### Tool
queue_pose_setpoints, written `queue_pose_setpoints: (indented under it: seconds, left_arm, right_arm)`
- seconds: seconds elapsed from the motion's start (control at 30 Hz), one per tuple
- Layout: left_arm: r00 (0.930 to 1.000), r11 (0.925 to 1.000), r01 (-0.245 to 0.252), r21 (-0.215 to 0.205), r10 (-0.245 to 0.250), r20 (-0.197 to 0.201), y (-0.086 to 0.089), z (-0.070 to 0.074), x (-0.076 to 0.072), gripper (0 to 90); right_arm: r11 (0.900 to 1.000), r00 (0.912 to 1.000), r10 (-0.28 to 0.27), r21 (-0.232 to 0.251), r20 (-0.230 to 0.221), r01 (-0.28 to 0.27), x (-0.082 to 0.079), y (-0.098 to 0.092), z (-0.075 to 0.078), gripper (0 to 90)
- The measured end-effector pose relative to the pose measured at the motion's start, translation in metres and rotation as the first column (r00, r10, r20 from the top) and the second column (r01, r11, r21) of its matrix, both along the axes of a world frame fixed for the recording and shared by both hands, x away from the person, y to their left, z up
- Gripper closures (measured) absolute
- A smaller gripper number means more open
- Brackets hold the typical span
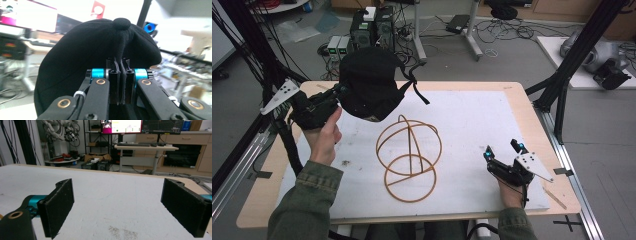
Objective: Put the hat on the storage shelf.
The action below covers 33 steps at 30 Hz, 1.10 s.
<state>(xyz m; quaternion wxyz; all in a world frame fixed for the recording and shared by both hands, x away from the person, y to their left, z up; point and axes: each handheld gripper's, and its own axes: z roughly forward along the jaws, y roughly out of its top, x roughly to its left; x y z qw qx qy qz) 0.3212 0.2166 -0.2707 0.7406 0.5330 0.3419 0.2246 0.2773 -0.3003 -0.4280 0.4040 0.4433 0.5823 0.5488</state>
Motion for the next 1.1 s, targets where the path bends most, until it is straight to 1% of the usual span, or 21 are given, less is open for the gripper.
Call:
queue_pose_setpoints:
  seconds: [0.1,0.13,0.17,0.27,0.3,0.33,0.4,0.43,0.47,0.5,0.57,0.6,0.63,0.67,0.73,0.77,0.83,0.93,1.03,1.1]
  left_arm:
    - [0.9983,0.9987,0.050,-0.003,-0.050,0.030,0.000,0.001,-0.003,87.3]
    - [0.9969,0.9975,0.070,-0.014,-0.070,0.036,0.000,0.001,-0.003,87.3]
    - [0.9944,0.9950,0.096,-0.026,-0.095,0.045,0.001,0.001,-0.003,87.3]
    - [0.9877,0.9881,0.147,-0.046,-0.144,0.062,0.003,0.004,-0.005,87.3]
    - [0.9834,0.9844,0.171,-0.043,-0.167,0.071,0.004,0.005,-0.006,87.3]
    - [0.9813,0.9828,0.182,-0.035,-0.179,0.072,0.004,0.006,-0.007,87.3]
    - [0.9738,0.9774,0.211,-0.011,-0.209,0.089,0.004,0.008,-0.010,87.3]
    - [0.9683,0.9733,0.230,-0.001,-0.228,0.102,0.004,0.008,-0.011,87.3]
    - [0.9646,0.9702,0.242,0.001,-0.241,0.108,0.004,0.007,-0.012,87.3]
    - [0.9576,0.9636,0.267,-0.004,-0.265,0.112,0.003,0.007,-0.013,87.3]
    - [0.9475,0.9544,0.298,-0.014,-0.294,0.124,0.003,0.007,-0.012,87.3]
    - [0.9443,0.9512,0.308,-0.020,-0.303,0.128,0.003,0.007,-0.012,87.3]
    - [0.9383,0.9450,0.326,-0.025,-0.320,0.131,0.003,0.007,-0.011,87.3]
    - [0.9359,0.9419,0.334,-0.034,-0.327,0.131,0.003,0.007,-0.011,87.3]
    - [0.9216,0.9250,0.376,-0.058,-0.366,0.129,0.004,0.008,-0.009,87.4]
    - [0.9141,0.9166,0.395,-0.061,-0.386,0.124,0.004,0.008,-0.008,87.4]
    - [0.9040,0.9059,0.420,-0.055,-0.412,0.113,0.003,0.009,-0.007,87.4]
    - [0.8960,0.8975,0.440,-0.036,-0.435,0.087,-0.001,0.008,-0.005,87.3]
    - [0.8817,0.8832,0.469,-0.012,-0.467,0.066,-0.008,0.007,-0.003,87.3]
    - [0.8735,0.8749,0.484,0.006,-0.484,0.054,-0.012,0.005,-0.002,87.3]
  right_arm:
    - [1.000,1.0000,0.002,-0.005,-0.003,-0.002,0.000,0.001,0.000,10.5]
    - [1.000,1.0000,0.003,-0.013,-0.003,-0.003,0.000,0.001,-0.001,10.5]
    - [1.000,1.0000,0.003,-0.015,-0.006,-0.003,0.000,0.002,-0.001,10.5]
    - [0.999,1.0000,0.007,-0.038,0.004,-0.007,0.000,0.003,-0.001,10.5]
    - [0.999,1.0000,0.005,-0.039,-0.001,-0.005,0.000,0.004,-0.001,10.5]
    - [0.999,1.0000,0.007,-0.043,0.000,-0.007,0.000,0.004,-0.001,10.5]
    - [0.999,1.0000,0.007,-0.052,0.002,-0.007,0.000,0.005,-0.001,10.5]
    - [0.999,1.0000,0.008,-0.048,0.000,-0.008,0.000,0.006,-0.001,10.5]
    - [0.998,0.9999,0.009,-0.056,0.009,-0.008,0.000,0.006,-0.001,10.5]
    - [0.999,0.9999,0.007,-0.053,0.008,-0.007,0.000,0.007,-0.001,10.5]
    - [0.999,0.9999,0.010,-0.054,0.008,-0.010,0.000,0.008,-0.001,10.5]
    - [0.998,0.9999,0.010,-0.057,0.008,-0.009,0.000,0.008,-0.001,10.5]
    - [0.998,0.9999,0.013,-0.060,0.010,-0.012,0.000,0.008,-0.001,10.5]
    - [0.998,0.9999,0.014,-0.057,0.006,-0.013,0.000,0.009,-0.001,10.5]
    - [0.998,0.9999,0.012,-0.063,0.008,-0.011,0.000,0.009,-0.001,10.5]
    - [0.998,0.9999,0.013,-0.061,0.009,-0.013,0.000,0.009,-0.001,10.5]
    - [0.998,0.9999,0.013,-0.060,0.008,-0.012,0.000,0.009,-0.001,10.5]
    - [0.998,0.9998,0.014,-0.060,0.010,-0.014,0.000,0.009,-0.001,10.5]
    - [0.998,0.9999,0.014,-0.065,0.010,-0.013,0.001,0.009,-0.001,10.5]
    - [0.998,0.9997,0.015,-0.063,0.017,-0.014,0.001,0.010,0.000,10.5]
